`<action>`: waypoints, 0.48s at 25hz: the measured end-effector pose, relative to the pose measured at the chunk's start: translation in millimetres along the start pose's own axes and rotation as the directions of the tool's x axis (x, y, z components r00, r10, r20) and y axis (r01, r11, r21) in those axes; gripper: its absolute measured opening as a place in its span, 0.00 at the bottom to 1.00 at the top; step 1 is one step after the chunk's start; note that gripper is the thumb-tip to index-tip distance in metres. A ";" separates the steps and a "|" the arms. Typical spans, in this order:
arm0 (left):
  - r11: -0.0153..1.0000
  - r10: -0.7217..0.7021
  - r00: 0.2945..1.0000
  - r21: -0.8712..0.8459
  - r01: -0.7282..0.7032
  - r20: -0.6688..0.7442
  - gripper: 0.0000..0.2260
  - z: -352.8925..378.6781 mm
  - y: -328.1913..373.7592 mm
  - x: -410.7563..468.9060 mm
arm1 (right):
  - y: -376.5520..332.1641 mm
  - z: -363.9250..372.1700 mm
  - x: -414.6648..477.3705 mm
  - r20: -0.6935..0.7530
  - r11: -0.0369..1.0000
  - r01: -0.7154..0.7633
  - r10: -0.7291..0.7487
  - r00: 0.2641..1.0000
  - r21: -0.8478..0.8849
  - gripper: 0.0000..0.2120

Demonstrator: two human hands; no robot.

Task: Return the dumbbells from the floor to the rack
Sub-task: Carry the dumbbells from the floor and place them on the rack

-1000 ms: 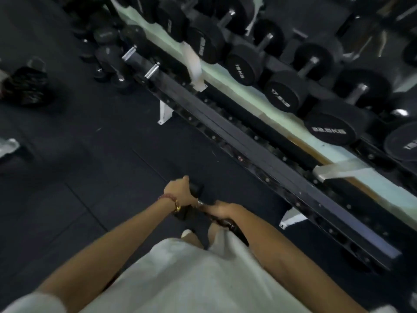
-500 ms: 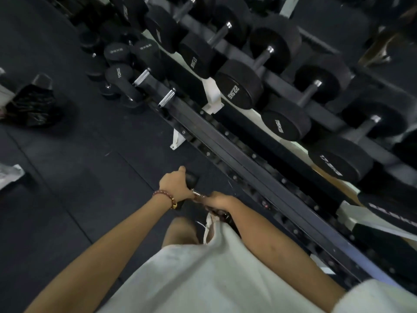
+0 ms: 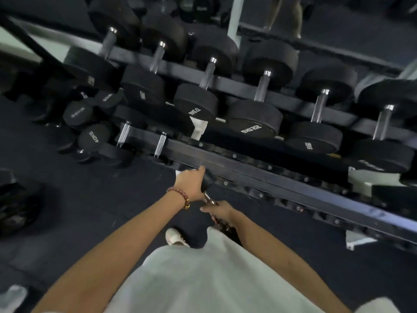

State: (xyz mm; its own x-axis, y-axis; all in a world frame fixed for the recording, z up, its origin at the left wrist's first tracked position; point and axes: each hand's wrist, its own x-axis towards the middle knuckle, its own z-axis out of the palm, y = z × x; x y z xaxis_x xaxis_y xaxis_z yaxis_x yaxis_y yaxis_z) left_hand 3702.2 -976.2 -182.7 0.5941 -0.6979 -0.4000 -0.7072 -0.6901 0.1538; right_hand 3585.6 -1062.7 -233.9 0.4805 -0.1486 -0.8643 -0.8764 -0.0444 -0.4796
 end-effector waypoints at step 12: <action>0.970 0.240 0.970 0.035 -0.241 0.040 0.34 -4.4 -70.9 90.9 | -51.4 42.2 89.6 -0.275 0.970 -0.076 0.140 0.951 0.230 0.08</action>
State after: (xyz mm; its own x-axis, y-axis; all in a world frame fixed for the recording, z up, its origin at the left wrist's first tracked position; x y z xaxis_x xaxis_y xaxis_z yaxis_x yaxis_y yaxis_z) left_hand 3808.0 -991.6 -226.0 0.3914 -0.8348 -0.3873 -0.8426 -0.4943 0.2139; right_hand 3675.1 -1032.1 -293.1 0.3257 -0.4188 -0.8477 -0.8793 0.1953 -0.4343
